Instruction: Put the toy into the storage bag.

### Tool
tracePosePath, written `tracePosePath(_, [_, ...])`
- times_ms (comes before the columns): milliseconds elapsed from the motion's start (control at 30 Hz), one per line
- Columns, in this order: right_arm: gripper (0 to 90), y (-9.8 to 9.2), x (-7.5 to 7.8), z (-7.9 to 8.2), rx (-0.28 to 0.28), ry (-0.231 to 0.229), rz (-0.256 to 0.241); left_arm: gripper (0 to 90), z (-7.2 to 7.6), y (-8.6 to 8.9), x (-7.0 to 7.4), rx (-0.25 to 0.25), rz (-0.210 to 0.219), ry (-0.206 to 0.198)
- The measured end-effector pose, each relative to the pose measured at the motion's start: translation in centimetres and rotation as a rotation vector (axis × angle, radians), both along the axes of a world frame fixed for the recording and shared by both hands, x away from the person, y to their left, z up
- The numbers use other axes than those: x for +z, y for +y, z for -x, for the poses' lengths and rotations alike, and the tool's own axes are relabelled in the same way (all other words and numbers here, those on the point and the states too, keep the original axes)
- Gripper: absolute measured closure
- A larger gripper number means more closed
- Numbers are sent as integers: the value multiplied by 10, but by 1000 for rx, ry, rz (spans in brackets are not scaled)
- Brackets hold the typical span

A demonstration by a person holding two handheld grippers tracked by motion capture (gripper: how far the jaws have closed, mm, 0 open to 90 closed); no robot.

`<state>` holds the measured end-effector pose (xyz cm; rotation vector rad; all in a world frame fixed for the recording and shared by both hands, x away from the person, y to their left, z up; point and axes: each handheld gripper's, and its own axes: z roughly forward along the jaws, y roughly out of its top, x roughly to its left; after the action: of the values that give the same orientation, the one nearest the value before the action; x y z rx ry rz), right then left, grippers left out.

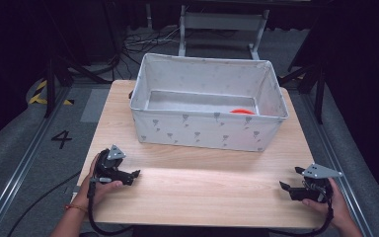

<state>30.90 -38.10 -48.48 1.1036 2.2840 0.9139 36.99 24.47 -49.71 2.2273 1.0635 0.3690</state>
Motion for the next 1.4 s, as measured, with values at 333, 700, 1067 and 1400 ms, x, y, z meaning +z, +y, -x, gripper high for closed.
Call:
tracePosePath(333, [180,-19,-15,9,-44,24,-69,11,0,0,0,0,-1,0])
tracePosePath(700, [134,-27,-17,5,-96,63,-96,11,0,0,0,3,0,0])
tracePosePath(1067, [133,-25,-17,4,-124,63,-97,9,0,0,0,4,1,2])
tracePosePath(1400, [134,-25,-17,4,-125,64,-97,5,0,0,0,3,-2,1])
